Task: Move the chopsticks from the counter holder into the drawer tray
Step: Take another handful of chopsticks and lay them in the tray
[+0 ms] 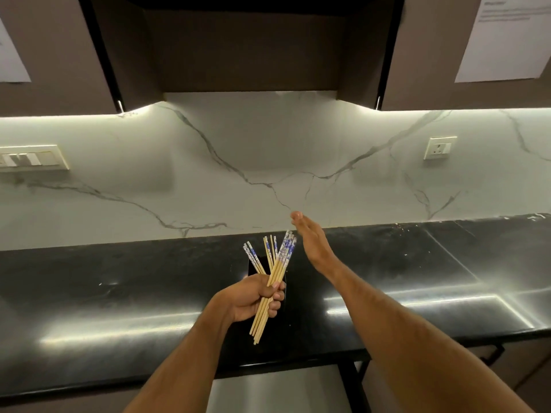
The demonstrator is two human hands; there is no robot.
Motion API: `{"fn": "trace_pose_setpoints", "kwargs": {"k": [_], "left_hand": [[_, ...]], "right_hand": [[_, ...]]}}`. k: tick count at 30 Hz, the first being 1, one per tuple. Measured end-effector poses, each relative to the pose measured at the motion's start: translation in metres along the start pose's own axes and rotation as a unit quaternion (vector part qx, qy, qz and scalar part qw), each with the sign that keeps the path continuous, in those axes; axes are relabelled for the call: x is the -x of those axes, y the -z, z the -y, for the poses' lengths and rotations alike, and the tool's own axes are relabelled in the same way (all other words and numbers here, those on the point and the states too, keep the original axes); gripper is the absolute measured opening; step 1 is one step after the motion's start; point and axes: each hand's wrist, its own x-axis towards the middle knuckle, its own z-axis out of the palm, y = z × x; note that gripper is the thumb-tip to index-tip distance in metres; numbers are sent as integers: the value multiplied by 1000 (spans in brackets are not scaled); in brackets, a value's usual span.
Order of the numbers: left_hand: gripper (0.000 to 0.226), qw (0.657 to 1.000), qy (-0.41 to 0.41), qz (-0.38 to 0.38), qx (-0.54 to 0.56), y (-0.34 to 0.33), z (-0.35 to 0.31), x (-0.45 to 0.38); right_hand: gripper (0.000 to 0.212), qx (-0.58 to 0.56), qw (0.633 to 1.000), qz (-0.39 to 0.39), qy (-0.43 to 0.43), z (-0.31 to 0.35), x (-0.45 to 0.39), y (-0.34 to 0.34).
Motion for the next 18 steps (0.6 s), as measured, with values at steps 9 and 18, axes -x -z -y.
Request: {"fn": "trace_pose_setpoints", "kwargs": {"k": [9,18], "left_hand": [[9,1000,6,10,-27,-7,-2,9],[12,998,-9,-6,-57,-6,0,8]], "right_hand": [[73,17,997,69,9,-12,6,-8],[62,44,997,66,13,-18,11,-2]]}}
